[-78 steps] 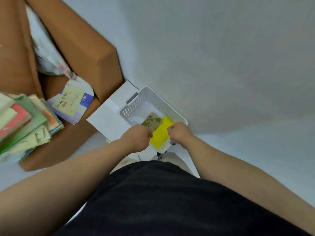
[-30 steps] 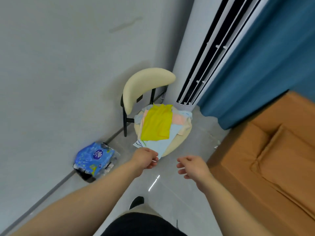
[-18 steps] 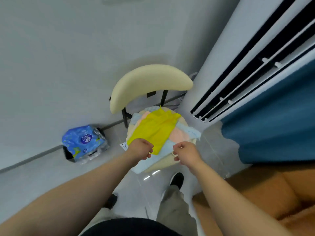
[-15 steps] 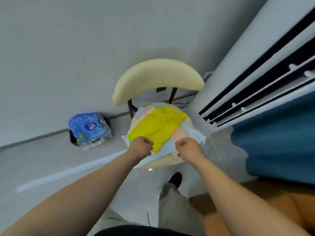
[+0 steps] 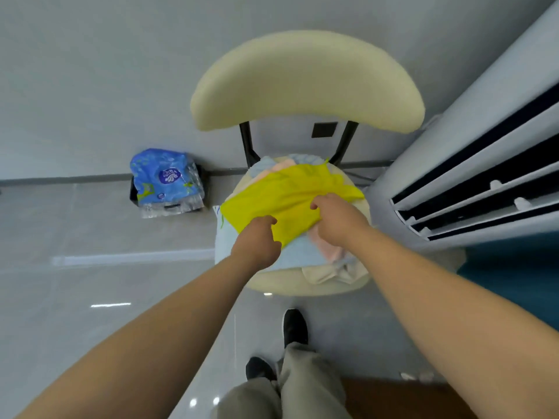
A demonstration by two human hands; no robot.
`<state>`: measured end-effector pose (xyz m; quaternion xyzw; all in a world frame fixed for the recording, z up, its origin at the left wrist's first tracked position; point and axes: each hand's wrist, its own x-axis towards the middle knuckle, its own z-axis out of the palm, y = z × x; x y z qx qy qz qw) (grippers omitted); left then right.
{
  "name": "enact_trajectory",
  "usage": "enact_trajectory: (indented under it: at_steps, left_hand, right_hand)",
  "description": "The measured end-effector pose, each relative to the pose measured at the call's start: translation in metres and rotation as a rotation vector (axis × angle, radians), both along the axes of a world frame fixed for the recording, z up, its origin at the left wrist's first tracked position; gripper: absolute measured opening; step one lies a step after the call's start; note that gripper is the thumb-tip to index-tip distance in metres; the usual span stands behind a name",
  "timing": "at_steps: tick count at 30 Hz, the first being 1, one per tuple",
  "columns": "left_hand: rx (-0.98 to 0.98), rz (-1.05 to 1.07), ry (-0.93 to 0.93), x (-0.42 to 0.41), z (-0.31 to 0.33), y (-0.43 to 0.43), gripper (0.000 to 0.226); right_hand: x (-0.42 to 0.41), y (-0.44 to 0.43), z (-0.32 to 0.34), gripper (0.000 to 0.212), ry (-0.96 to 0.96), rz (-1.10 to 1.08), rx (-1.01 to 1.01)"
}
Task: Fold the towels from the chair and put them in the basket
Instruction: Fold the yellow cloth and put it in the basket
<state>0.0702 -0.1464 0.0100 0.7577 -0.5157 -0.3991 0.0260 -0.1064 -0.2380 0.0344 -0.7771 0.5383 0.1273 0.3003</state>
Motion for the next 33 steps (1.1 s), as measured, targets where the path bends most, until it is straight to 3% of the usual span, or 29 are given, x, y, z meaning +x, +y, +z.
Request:
enact_trajectory:
  at_steps: [3,6,12,16,24,30,33]
  left_hand:
    - [-0.076,-0.060,-0.078,-0.014,-0.049,-0.006,0.075]
    - [-0.147,-0.020,-0.157,-0.028,-0.084,-0.004,0.074]
    - [-0.442,0.211,-0.236,-0.040,-0.109,0.013,0.030]
    - [-0.672,0.335,-0.258,-0.058,-0.074,0.042,0.017]
    - [-0.975,0.600,-0.385,-0.086,0.078,0.121,0.006]
    - [-0.920,0.601,-0.607,-0.088,0.121,0.207,0.030]
    - [-0.867,0.634,-0.662,-0.078,0.115,0.248,0.025]
  right_hand:
    - [0.005,-0.009,-0.037,0.056,0.044,0.138,-0.086]
    - [0.005,-0.013,-0.068,0.054,0.048,0.208,-0.145]
    - [-0.003,-0.016,-0.091,0.033,0.079,0.248,-0.349]
    - [-0.011,-0.009,-0.072,0.032,-0.035,0.151,-0.517]
    - [-0.036,0.054,0.041,0.020,-0.435,0.073,-0.791]
    - [-0.044,0.124,0.108,0.014,-0.693,0.205,-0.825]
    - [-0.045,0.155,0.118,0.009,-0.697,0.260,-0.766]
